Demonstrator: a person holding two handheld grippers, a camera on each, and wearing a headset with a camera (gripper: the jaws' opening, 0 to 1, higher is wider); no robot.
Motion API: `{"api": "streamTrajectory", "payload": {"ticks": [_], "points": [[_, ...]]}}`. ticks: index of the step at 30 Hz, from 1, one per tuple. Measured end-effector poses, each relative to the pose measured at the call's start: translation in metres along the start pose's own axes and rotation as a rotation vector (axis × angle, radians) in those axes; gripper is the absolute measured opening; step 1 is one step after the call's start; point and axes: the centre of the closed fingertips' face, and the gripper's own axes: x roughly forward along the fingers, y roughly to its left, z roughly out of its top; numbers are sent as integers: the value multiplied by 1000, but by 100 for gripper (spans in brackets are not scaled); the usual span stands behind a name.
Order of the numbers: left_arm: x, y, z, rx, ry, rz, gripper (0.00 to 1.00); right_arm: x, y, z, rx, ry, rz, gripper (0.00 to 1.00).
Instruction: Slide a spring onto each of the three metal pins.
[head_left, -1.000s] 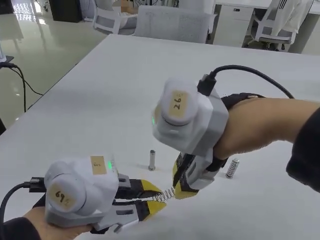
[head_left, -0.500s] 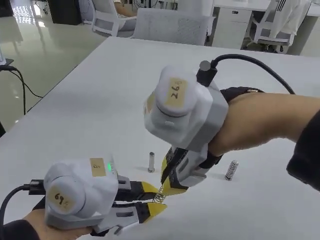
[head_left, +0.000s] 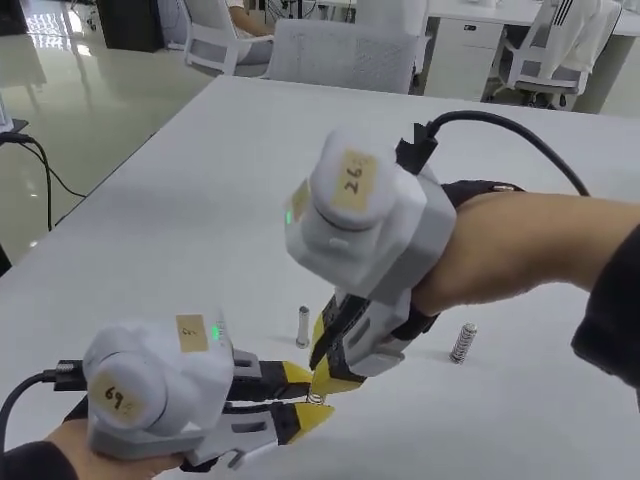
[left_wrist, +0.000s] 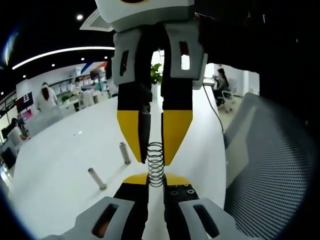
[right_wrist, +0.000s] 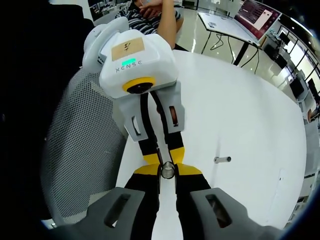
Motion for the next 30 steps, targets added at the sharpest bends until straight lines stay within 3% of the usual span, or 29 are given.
{"api": "streamTrajectory", "payload": {"ticks": [14, 18, 30], "points": [[0, -1, 2, -4, -13, -4, 2, 8, 1, -6, 13, 10, 14, 9], [-1, -2, 7, -18, -34, -8, 2, 10, 1, -7, 12, 15, 15, 9], [-1, 0, 5, -37, -29, -2, 3, 10, -1, -8, 6, 23, 8, 8]]}}
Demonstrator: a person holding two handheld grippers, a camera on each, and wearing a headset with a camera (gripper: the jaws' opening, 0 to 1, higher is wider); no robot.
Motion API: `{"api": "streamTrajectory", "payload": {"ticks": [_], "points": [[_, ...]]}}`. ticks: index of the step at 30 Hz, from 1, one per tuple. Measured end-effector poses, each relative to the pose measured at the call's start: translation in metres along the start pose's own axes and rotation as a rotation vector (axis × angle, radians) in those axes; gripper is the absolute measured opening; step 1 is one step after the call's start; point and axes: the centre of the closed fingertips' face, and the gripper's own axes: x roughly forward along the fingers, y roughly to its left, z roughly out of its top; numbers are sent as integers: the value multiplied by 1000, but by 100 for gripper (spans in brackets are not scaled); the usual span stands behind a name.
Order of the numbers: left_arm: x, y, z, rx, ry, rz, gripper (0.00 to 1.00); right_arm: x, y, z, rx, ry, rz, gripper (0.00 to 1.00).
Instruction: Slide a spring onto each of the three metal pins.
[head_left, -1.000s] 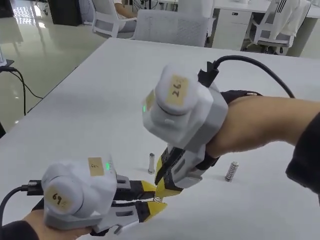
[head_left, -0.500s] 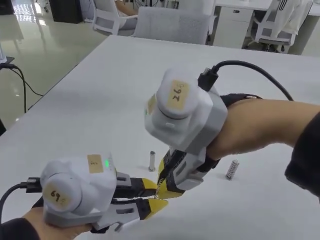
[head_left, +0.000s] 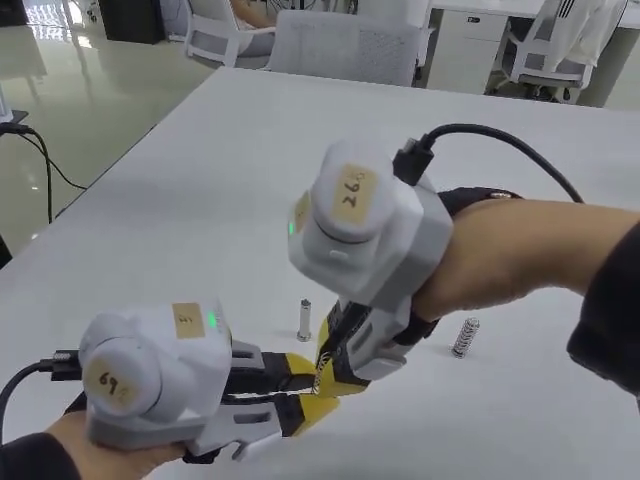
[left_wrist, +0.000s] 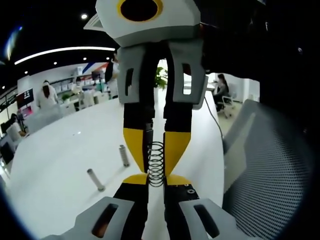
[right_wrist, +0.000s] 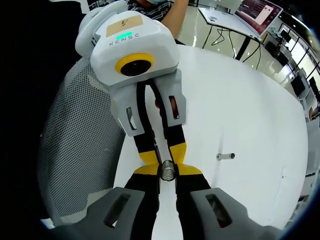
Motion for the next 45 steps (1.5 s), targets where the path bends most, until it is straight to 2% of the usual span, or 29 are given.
{"api": "streamTrajectory", "payload": {"ticks": [11, 23, 30, 36, 45], "points": [[-1, 7, -5, -11, 19, 28, 11, -3, -6, -3, 16, 5, -21, 8], [-2, 20, -9, -58, 36, 87, 30, -8, -14, -10, 34, 16, -45, 8], [-3, 23, -10, -77, 39, 107, 37, -11, -18, -11, 39, 16, -56, 8], [-6, 30, -11, -105, 40, 144, 46, -13, -22, -12, 46, 15, -69, 8], [-8, 35, -14, -115, 48, 170, 55, -14, -28, -12, 52, 14, -83, 8]]}}
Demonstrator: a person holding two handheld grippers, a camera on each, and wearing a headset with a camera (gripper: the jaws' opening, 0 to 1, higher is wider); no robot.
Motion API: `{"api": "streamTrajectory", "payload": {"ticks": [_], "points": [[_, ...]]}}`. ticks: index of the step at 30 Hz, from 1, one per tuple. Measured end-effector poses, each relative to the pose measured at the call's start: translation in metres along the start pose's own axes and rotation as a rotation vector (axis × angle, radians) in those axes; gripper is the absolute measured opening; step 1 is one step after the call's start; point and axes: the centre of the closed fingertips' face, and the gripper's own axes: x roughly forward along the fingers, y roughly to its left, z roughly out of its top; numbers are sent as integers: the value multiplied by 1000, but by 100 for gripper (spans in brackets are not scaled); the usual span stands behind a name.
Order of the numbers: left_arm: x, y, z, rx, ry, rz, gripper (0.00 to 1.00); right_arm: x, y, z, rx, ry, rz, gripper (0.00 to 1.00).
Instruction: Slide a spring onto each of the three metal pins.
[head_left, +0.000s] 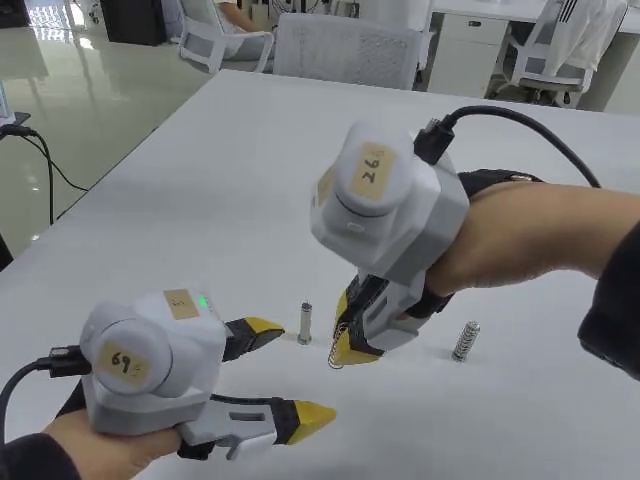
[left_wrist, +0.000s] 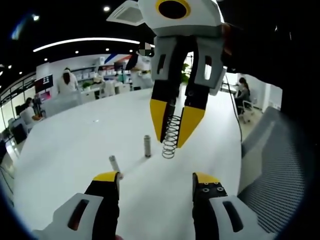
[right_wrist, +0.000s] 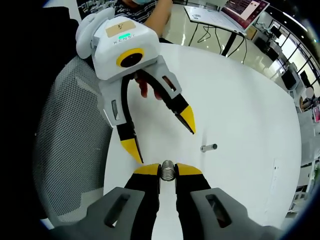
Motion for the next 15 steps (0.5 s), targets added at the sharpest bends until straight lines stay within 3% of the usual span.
{"api": "streamTrajectory", "payload": {"ticks": [15], "points": [[-1, 5, 0, -15, -2, 24, 65, -6, -27, 5, -4, 1, -36, 8]]}}
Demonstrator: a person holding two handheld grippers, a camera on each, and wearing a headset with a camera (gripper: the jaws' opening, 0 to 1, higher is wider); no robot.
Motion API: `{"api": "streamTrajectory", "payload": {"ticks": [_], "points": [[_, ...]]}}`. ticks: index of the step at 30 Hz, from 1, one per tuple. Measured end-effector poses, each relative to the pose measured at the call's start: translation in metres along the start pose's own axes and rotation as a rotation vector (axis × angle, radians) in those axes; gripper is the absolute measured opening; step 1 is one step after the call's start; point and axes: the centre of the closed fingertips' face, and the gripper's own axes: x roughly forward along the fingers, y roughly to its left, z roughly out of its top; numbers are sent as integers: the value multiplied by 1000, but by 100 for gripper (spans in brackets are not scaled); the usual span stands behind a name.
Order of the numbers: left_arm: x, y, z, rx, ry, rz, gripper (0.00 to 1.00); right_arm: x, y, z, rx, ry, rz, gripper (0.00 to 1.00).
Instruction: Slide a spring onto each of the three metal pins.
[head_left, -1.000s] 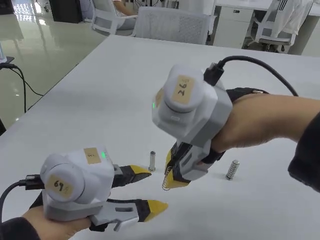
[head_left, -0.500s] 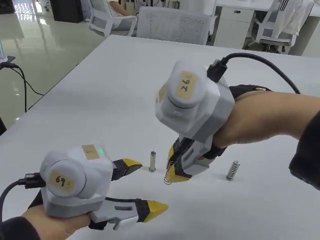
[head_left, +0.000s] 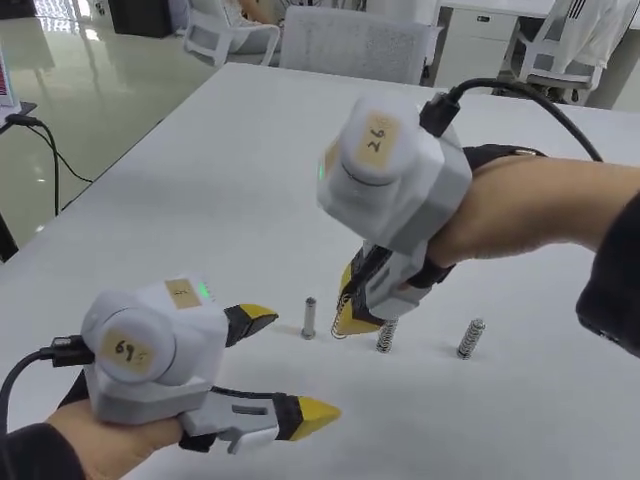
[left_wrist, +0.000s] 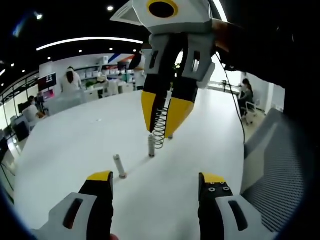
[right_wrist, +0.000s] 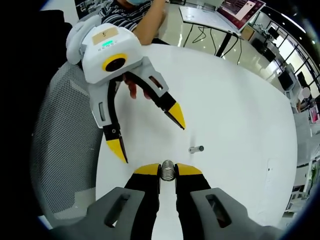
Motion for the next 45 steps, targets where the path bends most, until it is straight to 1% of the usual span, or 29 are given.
{"api": "streamTrajectory", "payload": {"ticks": [3, 8, 12, 16, 23, 27, 34, 40, 45], "points": [[0, 1, 0, -1, -1, 4, 66, 0, -8, 2, 0, -2, -8, 8], [-1, 4, 1, -12, -9, 13, 68, 2, -19, 1, -6, 12, -27, 8], [-2, 7, 4, -14, -23, 23, 70, 3, -29, 3, -9, 15, -38, 8], [-3, 8, 5, -19, -34, 29, 70, 8, -38, 6, -14, 16, -50, 8], [-3, 8, 8, -30, -53, 27, 70, 17, -46, 7, -18, 23, -55, 8], [-4, 8, 9, -31, -61, 24, 69, 25, -56, 9, -15, 24, -65, 8], [-5, 10, 10, -40, -74, 24, 68, 36, -62, 10, -6, 29, -60, 8], [-5, 9, 10, -36, -70, 21, 67, 41, -63, 8, 3, 37, -51, 8], [-5, 9, 9, -38, -69, 20, 66, 44, -60, 8, 5, 39, -42, 8]]}}
